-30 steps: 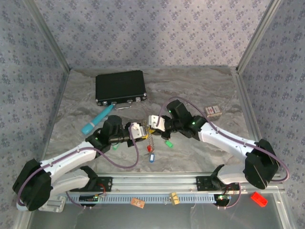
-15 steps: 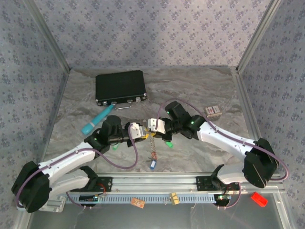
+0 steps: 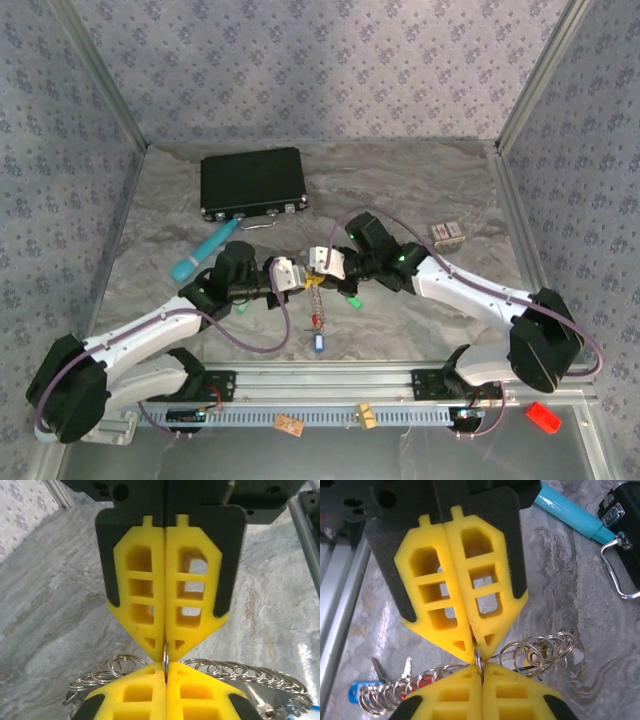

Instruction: Put the keys on the keyring

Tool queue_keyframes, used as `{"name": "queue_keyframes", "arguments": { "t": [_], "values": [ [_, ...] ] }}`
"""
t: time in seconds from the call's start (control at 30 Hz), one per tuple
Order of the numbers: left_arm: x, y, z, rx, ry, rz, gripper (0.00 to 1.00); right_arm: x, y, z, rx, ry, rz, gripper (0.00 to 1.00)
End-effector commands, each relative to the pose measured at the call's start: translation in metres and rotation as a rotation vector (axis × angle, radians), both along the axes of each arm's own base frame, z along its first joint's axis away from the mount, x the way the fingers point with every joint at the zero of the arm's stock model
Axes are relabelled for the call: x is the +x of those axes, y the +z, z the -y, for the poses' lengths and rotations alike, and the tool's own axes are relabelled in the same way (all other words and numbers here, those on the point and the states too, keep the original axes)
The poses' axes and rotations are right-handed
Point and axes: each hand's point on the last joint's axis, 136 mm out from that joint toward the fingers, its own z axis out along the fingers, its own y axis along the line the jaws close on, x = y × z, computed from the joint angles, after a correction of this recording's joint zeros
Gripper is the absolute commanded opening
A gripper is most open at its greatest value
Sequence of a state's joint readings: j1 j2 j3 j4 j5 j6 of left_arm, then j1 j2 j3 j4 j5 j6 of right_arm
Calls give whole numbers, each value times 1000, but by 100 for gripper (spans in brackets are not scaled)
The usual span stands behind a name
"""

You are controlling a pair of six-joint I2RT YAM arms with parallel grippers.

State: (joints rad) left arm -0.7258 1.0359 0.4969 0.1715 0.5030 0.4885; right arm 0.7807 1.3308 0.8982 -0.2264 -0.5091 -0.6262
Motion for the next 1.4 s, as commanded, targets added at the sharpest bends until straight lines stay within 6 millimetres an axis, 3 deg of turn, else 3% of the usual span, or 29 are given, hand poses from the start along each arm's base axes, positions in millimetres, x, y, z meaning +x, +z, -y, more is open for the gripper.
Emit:
{"name": "queue_keyframes", "arguments": {
  "t": [0.0, 0.17, 0.43, 0.77, 0.9, 1.1, 1.37],
  "values": [
    [0, 18, 5, -62, -24, 33, 0, 1, 29, 7, 183, -23, -42, 21],
    [1, 28, 4, -190, -5, -17, 0, 4, 27, 27, 330, -70, -133, 25],
    [1, 35, 6, -300, -12, -100, 0, 4, 17, 12, 344, -66, -130, 26],
    [-4, 33, 7, -306, -38, -125, 0, 8, 15, 4, 346, -71, -101, 23],
    [-5, 23, 8, -211, -45, -74, 0, 3, 13, 13, 322, -58, -101, 23],
    [-7, 0, 6, 23, -49, 139, 0, 17, 8, 36, 259, -154, -44, 24],
    [-5, -11, 5, 149, -72, 355, 0, 21, -5, 28, 194, -155, -59, 25]
  ]
}}
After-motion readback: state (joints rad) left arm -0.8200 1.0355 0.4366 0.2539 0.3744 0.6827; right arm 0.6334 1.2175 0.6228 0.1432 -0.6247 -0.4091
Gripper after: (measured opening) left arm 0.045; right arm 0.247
